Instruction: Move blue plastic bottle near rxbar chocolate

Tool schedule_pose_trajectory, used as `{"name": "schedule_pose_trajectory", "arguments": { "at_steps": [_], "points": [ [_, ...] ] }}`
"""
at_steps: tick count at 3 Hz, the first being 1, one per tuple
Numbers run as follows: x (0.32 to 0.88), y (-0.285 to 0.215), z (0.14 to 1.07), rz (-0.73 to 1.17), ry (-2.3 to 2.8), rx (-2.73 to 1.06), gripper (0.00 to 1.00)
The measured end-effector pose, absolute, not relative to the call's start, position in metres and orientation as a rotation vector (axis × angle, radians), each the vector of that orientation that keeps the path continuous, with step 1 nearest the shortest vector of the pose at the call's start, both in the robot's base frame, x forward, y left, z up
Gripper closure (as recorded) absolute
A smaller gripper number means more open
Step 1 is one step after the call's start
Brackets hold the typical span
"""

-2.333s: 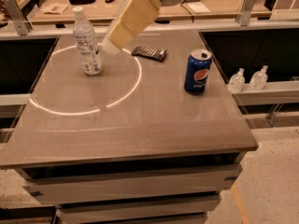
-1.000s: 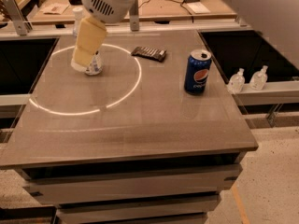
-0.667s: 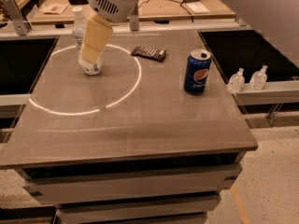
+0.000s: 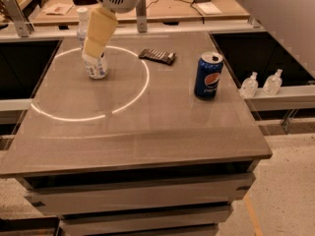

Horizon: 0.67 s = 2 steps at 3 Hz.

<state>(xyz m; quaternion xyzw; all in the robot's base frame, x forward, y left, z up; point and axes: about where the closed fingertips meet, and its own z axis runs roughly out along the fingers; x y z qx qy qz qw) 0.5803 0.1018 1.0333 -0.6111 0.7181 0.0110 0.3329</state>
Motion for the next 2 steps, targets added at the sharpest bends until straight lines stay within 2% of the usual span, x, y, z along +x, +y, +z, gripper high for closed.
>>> {"name": "schedule_pose_trajectory", "arguments": {
  "at_steps": [2],
  "points": [
    [0.618,0.075,1.050,0.014,2.072,-1.292,0.00]
  ]
}}
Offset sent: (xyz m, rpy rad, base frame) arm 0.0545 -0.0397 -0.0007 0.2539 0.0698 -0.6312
